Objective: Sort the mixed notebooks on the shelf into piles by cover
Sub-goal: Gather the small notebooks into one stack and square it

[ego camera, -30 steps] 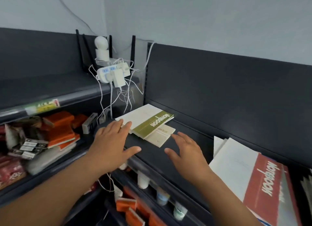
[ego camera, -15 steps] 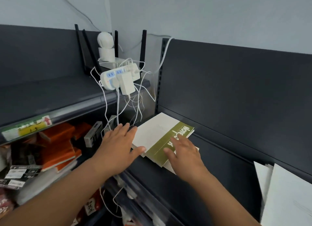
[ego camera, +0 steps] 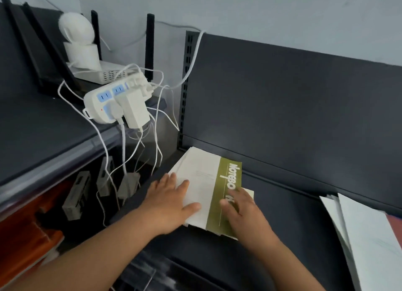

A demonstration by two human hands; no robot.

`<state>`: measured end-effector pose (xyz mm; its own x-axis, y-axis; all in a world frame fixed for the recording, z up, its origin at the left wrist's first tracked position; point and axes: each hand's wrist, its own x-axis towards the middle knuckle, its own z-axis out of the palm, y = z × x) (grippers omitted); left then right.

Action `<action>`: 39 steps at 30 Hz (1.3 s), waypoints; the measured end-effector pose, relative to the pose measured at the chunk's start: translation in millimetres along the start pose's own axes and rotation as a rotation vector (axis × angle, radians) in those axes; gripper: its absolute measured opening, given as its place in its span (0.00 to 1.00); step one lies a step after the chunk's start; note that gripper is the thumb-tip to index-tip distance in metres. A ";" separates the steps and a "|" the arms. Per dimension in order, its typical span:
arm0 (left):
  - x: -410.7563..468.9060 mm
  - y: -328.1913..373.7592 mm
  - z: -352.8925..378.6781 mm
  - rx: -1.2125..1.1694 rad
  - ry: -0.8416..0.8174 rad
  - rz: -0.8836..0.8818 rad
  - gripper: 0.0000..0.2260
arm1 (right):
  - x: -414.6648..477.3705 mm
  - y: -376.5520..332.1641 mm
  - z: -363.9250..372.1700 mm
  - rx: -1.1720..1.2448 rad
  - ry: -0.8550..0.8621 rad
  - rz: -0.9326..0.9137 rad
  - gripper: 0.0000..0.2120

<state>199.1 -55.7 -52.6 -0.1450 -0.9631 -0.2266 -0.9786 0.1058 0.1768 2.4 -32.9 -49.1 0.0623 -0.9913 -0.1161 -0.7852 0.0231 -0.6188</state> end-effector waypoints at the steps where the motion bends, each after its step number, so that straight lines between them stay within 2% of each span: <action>1: 1.9 0.0 3.7 0.002 -0.001 0.021 0.35 | -0.1 -2.5 -0.8 0.135 0.056 0.064 0.23; 3: 3.5 -0.7 8.0 0.007 0.000 0.059 0.35 | 2.0 -7.3 -3.7 0.370 0.156 0.190 0.20; 5: 2.2 -1.8 8.3 -0.024 -0.013 0.099 0.34 | 6.7 -6.7 -6.2 0.580 0.222 0.320 0.23; 8: -0.3 -5.0 -1.8 -0.159 0.042 0.146 0.29 | 13.7 1.1 -9.0 0.865 0.220 0.524 0.31; 10: 4.4 -11.1 -7.9 -0.238 0.164 0.119 0.27 | 15.2 4.8 -10.7 0.975 0.158 0.573 0.25; 12: 11.2 -18.9 -12.3 -0.221 0.198 0.029 0.27 | 13.3 1.8 -10.5 1.028 0.106 0.586 0.15; 14: 13.0 -21.9 -12.6 -0.244 0.114 -0.009 0.26 | 11.7 -1.2 -8.0 1.035 0.087 0.578 0.12; 16: 9.1 -19.9 -11.1 -0.305 0.072 0.012 0.26 | 11.6 -3.8 -5.0 1.016 0.089 0.567 0.12; 21: 2.0 -19.7 -14.2 -0.434 0.137 0.002 0.29 | 10.4 -10.3 -4.3 1.002 0.101 0.587 0.10; 26: -5.4 -14.7 -20.3 -0.412 0.094 0.004 0.26 | 2.3 -13.3 -4.4 1.082 0.123 0.542 0.08; 28: -6.2 -13.7 -22.4 -0.445 0.107 0.030 0.22 | -2.2 -12.9 -7.8 1.126 0.135 0.508 0.08; 30: -5.7 -12.1 -25.9 -0.566 0.138 0.040 0.20 | -7.9 -10.7 -13.8 1.173 0.145 0.459 0.09; 32: -5.4 -7.1 -31.2 -0.777 0.143 0.033 0.28 | -15.6 -7.3 -21.9 1.208 0.153 0.391 0.09; 34: -7.3 1.7 -38.1 -1.036 0.057 0.006 0.30 | -23.9 -4.4 -31.4 1.226 0.152 0.317 0.11; 37: -9.9 12.6 -49.4 -1.456 -0.275 -0.042 0.16 | -37.8 1.9 -46.2 1.228 0.184 0.239 0.13; 39: -13.2 21.2 -52.4 -1.599 -0.423 -0.030 0.12 | -48.6 7.1 -54.4 1.200 0.229 0.225 0.13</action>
<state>187.9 -53.7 4.3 -0.4194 -0.8004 -0.4285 0.1107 -0.5135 0.8509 -39.7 8.4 -5.6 -0.2038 -0.9471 -0.2480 0.3029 0.1799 -0.9359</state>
